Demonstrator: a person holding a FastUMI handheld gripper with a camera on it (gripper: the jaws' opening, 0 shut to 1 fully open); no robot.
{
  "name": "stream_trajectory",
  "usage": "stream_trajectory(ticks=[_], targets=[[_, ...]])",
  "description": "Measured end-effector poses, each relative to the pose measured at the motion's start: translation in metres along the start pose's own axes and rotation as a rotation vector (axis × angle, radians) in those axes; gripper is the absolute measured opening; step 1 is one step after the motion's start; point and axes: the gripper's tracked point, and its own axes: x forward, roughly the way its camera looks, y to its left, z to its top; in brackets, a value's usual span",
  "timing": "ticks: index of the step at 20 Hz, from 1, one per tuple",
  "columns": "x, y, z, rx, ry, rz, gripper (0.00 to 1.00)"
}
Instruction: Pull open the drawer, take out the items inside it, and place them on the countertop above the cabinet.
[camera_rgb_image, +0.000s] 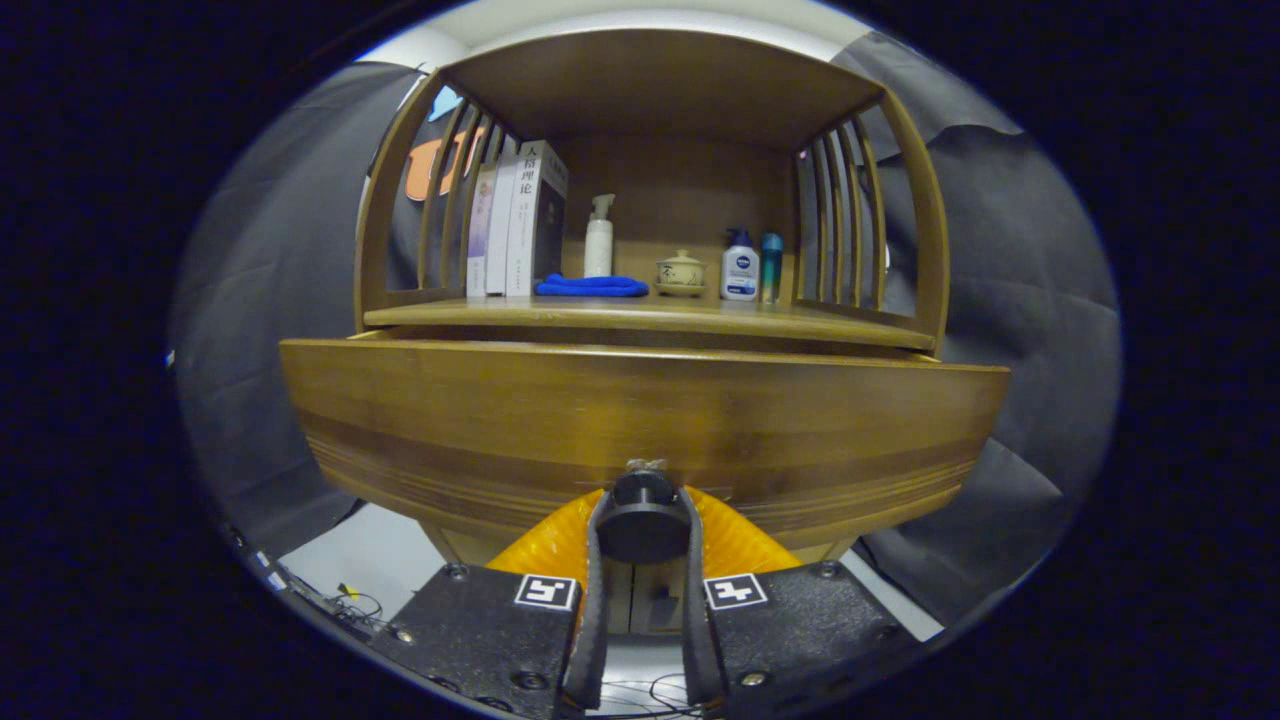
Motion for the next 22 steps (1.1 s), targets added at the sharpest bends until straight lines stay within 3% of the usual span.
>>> stream_trajectory(ticks=[22], targets=[[-0.095, -0.001, -0.049, -0.014, 0.049, 0.034, 0.33]])
